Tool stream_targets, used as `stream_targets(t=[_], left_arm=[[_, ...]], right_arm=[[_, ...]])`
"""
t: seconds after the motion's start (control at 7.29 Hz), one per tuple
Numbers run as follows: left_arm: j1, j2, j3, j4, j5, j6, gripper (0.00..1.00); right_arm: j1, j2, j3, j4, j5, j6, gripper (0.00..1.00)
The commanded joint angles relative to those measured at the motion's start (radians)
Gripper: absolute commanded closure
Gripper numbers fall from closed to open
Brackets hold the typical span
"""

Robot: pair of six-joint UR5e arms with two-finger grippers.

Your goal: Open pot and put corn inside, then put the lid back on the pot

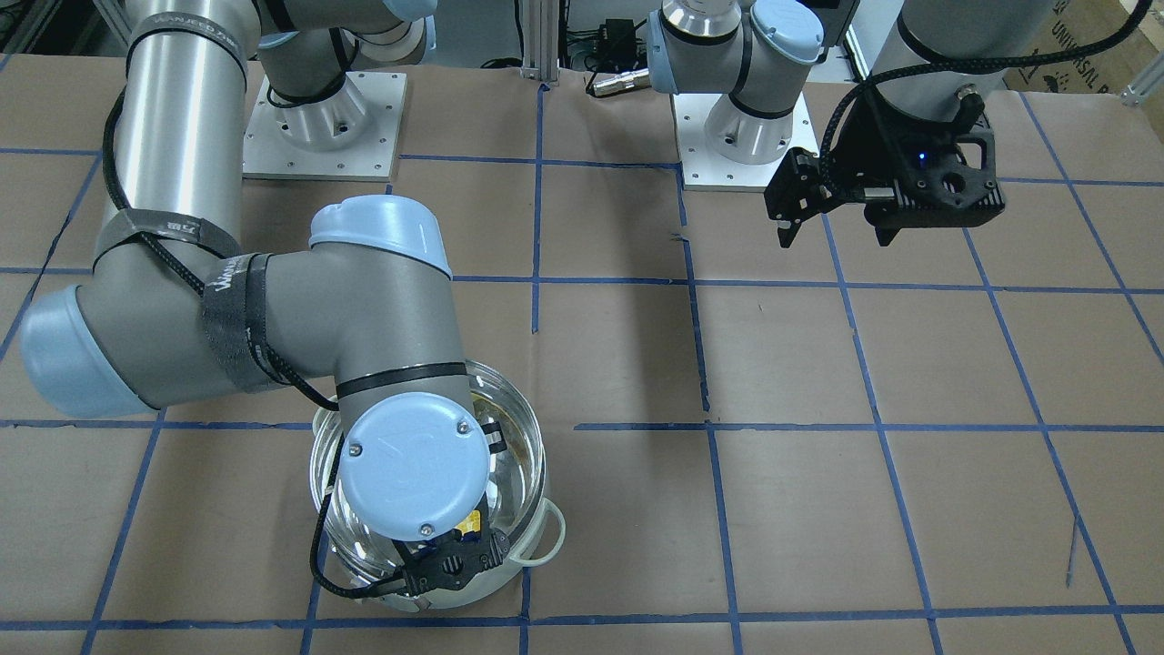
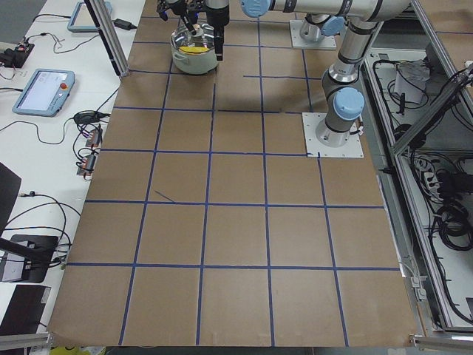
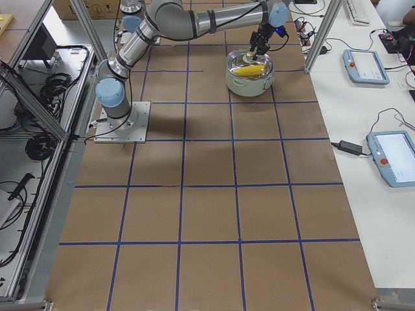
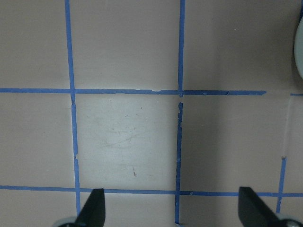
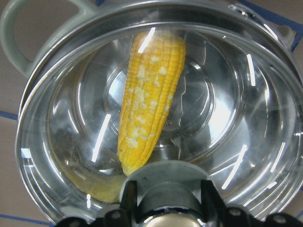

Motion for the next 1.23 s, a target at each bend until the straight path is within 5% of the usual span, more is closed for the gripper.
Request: stream_targets(t=[0.0, 1.1], left_arm=[[0.0, 0.0, -0.001, 0.0, 0.002, 0.0, 0.0], [0.0, 0.001, -0.007, -0.001, 0.002, 0.0, 0.0]], right_arm=[[0.002, 0.0, 0.0, -0.003, 0.0, 0.002, 0.62], [0.004, 0.009, -0.021, -0.016, -0.002, -0.005, 0.62]])
